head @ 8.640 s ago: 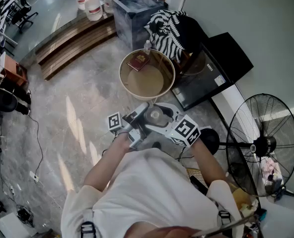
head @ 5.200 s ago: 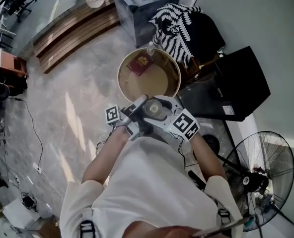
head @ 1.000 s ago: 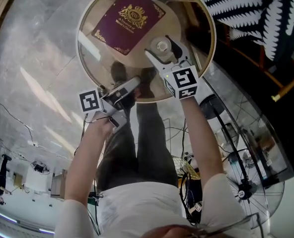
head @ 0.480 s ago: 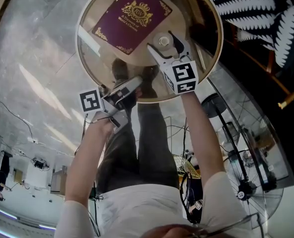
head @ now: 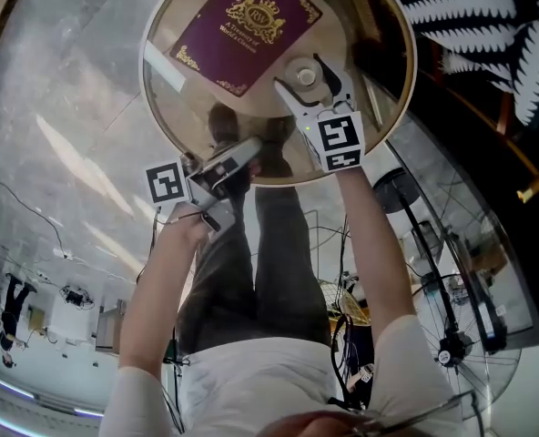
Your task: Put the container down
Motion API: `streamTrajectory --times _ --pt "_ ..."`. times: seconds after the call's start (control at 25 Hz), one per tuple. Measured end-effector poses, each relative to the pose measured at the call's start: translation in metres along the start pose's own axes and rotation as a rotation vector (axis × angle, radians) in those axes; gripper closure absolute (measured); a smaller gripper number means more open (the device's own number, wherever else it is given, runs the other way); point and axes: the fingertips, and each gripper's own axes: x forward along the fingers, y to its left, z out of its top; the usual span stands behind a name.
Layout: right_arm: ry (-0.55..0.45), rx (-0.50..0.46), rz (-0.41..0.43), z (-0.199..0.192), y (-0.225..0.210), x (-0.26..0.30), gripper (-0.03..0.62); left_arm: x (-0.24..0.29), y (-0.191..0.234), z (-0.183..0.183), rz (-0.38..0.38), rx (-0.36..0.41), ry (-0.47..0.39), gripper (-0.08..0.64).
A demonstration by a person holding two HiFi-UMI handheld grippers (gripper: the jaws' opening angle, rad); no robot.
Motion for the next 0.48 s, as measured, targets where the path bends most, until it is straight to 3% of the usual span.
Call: streamTrajectory --times 0.32,0.48 --pt "0.029 -0.037 -0.011 -0.0043 0.0038 0.0013 0.242 -0.0046 -0.0025 0.0023 -0.003 0.010 -0.001 0.523" --pt "0.046 -0.032 -0.007 0.0004 0.0056 -0.0046 0.190 -0.0086 -0.0092 0.0008 0.000 0.010 -0.010 0.523"
